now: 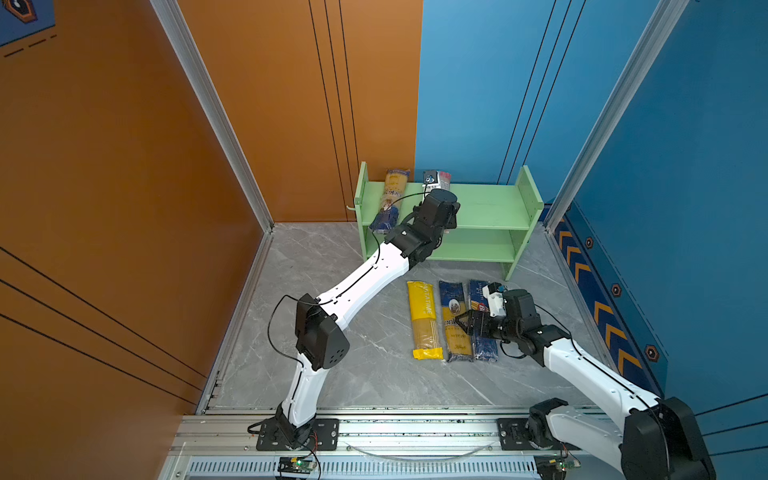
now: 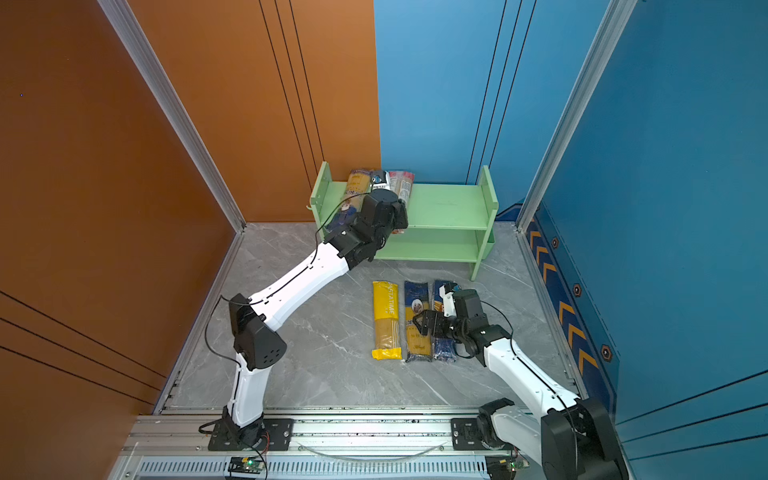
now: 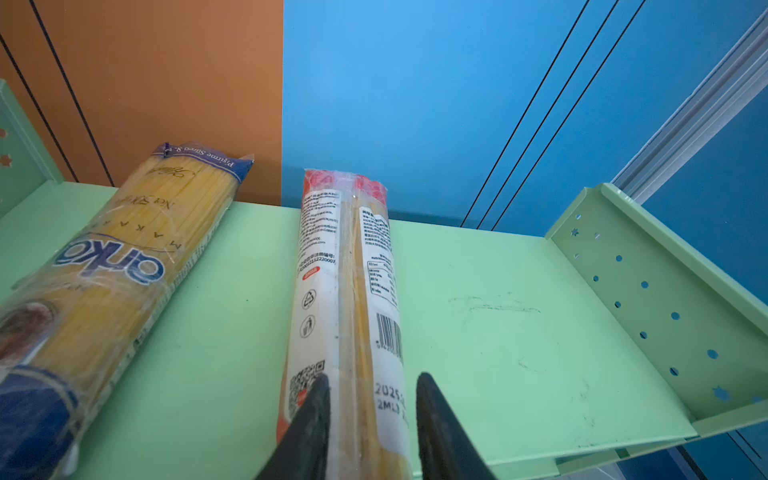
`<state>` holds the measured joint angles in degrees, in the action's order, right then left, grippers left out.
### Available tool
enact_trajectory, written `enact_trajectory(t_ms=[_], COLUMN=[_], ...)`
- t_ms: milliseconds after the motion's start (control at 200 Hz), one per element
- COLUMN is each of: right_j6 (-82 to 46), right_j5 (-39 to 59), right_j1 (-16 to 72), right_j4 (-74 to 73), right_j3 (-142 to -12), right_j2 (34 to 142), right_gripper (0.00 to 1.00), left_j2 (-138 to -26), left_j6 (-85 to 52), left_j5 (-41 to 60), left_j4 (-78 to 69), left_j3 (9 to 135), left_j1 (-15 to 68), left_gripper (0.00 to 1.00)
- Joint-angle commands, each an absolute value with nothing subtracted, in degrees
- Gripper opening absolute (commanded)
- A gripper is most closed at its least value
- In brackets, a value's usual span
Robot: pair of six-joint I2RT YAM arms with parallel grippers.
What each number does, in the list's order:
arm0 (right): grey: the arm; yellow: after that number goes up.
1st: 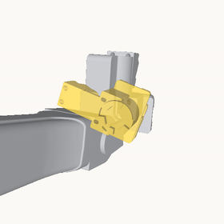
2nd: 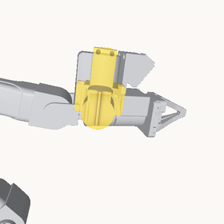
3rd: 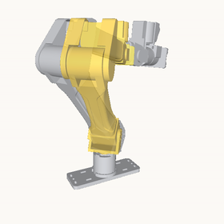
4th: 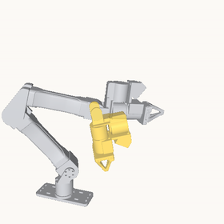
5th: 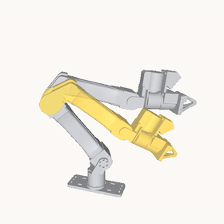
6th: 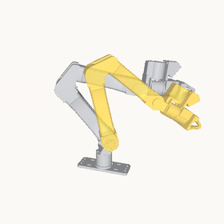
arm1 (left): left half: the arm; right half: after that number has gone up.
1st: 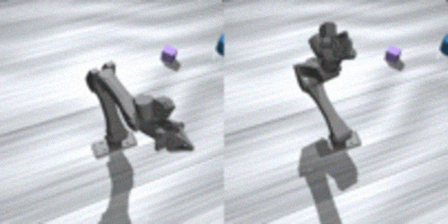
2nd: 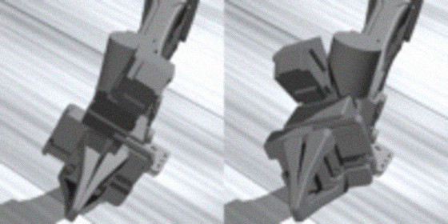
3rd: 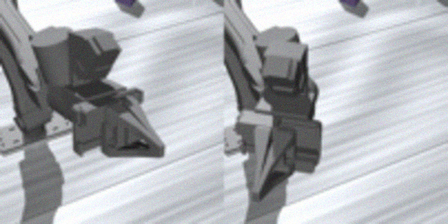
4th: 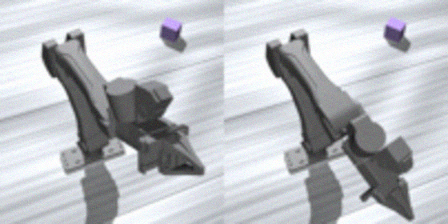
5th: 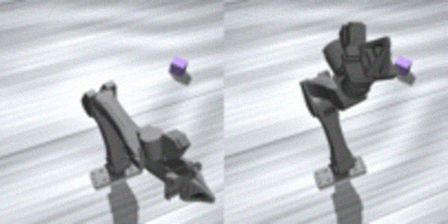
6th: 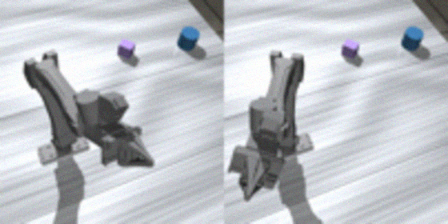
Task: Place and organize the pasta boxes and bags onto the shelf
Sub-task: 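Lower the red-white bag onto the upper shelf and open the left gripper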
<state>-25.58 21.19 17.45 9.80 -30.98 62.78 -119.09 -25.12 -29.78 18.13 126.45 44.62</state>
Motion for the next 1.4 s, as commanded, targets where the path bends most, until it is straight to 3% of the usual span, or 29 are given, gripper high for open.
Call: enact_trajectory(t_ms=[0,846,1397], right_j6=[-26.0,-26.2,-27.0], right_j5=[20.5,20.7,21.1], right_j1=[17.0,16.9,17.0], right_j4=[9.0,8.9,7.3], right_j3=[-30.4,-30.8,-30.1], right_j2=[62.7,63.0,63.2], right_gripper=[0.96,0.96,0.96], left_j2=[-118.6,-116.1,-107.6], left_j6=[-25.7,-25.5,-27.3], left_j5=[-29.3,-27.5,-23.0], left_j4=[16.9,16.2,8.7], left_j3=[128.2,126.6,112.7], left_j1=[44.2,44.0,43.2], left_gripper=[0.36,0.41,0.43])
